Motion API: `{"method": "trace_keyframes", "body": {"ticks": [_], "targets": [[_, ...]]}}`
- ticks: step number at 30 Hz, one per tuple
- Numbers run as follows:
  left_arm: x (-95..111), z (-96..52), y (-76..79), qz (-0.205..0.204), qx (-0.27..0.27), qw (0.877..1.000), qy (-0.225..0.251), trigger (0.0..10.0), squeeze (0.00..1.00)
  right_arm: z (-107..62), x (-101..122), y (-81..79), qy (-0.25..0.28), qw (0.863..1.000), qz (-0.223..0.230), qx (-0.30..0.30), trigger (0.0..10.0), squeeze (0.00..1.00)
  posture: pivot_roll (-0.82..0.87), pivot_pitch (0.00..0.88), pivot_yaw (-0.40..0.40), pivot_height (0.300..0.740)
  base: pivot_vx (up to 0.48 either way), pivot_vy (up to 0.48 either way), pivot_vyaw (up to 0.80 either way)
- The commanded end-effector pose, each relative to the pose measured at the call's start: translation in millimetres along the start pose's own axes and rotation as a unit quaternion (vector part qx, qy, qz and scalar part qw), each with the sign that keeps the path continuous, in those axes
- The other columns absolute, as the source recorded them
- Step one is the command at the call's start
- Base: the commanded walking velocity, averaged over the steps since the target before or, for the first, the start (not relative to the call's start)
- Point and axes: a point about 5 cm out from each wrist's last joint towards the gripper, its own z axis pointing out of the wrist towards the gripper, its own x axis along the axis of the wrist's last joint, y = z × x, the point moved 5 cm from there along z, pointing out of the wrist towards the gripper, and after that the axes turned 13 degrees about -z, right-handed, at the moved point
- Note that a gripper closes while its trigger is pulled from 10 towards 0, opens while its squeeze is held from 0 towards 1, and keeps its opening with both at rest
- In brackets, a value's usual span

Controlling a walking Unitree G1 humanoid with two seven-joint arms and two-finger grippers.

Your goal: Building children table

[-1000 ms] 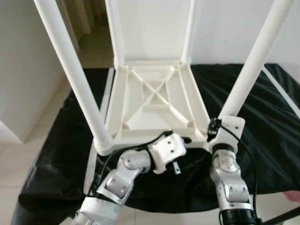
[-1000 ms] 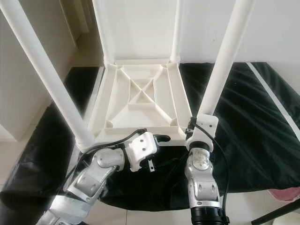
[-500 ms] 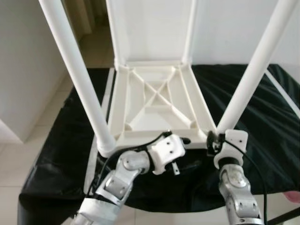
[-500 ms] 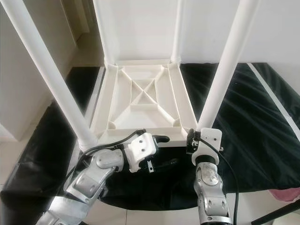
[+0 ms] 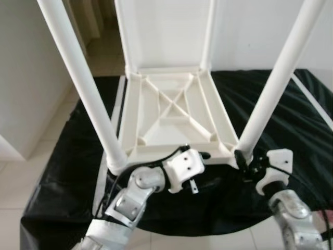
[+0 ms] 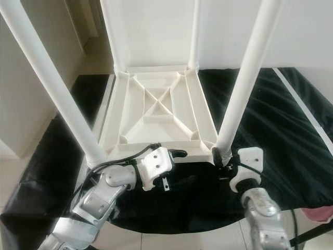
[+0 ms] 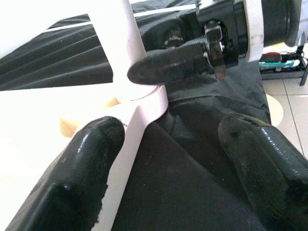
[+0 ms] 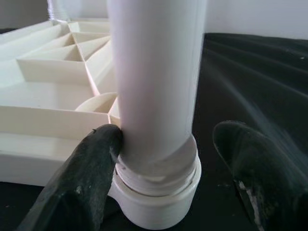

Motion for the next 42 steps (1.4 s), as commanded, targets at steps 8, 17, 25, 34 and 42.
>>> {"method": "trace_keyframes", "body": {"ticks": [8, 17, 25, 34, 42], "targets": [[1.4, -1.4, -5.1, 0.015, 0.008, 1.0, 0.0, 10.0, 0.0, 15.0, 2.8, 5.8, 0.011, 0.998, -0.022, 0.058, 10.0, 0.0, -0.1, 0.003, 0.06, 0.74, 0.0, 0.0, 0.0], [2.5, 0.1, -2.1, 0.018, 0.002, 1.0, 0.002, 10.0, 0.0, 35.0, 9.3, -17.5, 0.023, 0.987, -0.038, 0.154, 10.0, 0.0, -0.1, 0.0, 0.064, 0.74, 0.0, 0.0, 0.0], [2.4, 0.2, -5.0, 0.02, 0.008, 1.0, 0.004, 10.0, 0.0, 34.4, -0.8, -19.2, 0.015, 0.981, -0.055, 0.183, 0.0, 0.0, -0.1, 0.0, 0.053, 0.74, 0.0, 0.0, 0.0], [4.9, 2.2, -5.5, 0.02, 0.007, 1.0, 0.009, 10.0, 0.0, 30.2, -7.6, -21.7, -0.012, 0.985, -0.017, 0.173, 10.0, 0.0, -0.1, 0.0, 0.048, 0.74, 0.0, 0.0, 0.0], [5.0, 2.3, -7.0, 0.019, 0.009, 1.0, 0.01, 10.0, 0.0, 30.1, -8.1, -31.4, -0.035, 0.994, 0.012, 0.104, 10.0, 0.0, -0.11, 0.0, 0.046, 0.74, 0.0, 0.0, 0.0]]}}
